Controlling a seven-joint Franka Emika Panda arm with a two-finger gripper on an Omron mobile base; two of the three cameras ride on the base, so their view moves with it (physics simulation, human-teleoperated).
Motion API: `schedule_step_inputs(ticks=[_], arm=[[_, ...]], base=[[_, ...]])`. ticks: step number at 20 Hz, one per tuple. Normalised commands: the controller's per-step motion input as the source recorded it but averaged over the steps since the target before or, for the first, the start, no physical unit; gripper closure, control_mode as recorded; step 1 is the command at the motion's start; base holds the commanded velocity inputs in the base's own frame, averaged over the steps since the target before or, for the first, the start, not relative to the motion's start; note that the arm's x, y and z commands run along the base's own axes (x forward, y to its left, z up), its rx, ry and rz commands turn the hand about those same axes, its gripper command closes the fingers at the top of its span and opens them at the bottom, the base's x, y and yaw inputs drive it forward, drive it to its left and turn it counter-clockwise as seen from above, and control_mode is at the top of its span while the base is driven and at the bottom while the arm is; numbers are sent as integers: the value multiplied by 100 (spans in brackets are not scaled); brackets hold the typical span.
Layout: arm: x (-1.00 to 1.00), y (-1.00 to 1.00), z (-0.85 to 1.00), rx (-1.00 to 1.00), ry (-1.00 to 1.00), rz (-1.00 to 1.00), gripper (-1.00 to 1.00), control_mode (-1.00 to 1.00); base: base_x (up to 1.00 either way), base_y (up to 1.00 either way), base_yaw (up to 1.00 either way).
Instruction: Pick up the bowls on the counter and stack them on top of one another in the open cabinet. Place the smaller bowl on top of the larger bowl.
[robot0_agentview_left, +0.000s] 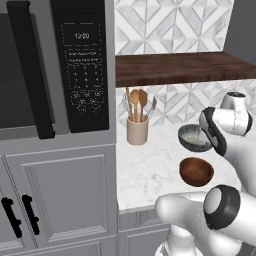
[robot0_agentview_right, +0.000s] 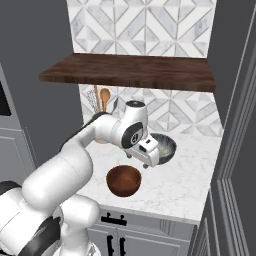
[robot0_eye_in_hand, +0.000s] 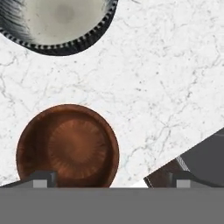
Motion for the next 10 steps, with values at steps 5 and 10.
schedule_step_inputs(ticks=[5,10], arm=[[-3,0,-56,0,9,1,-100,-100],[0,1,-41,2,7,3,-100,-100]], base=[[0,0,0],[0,0,0]])
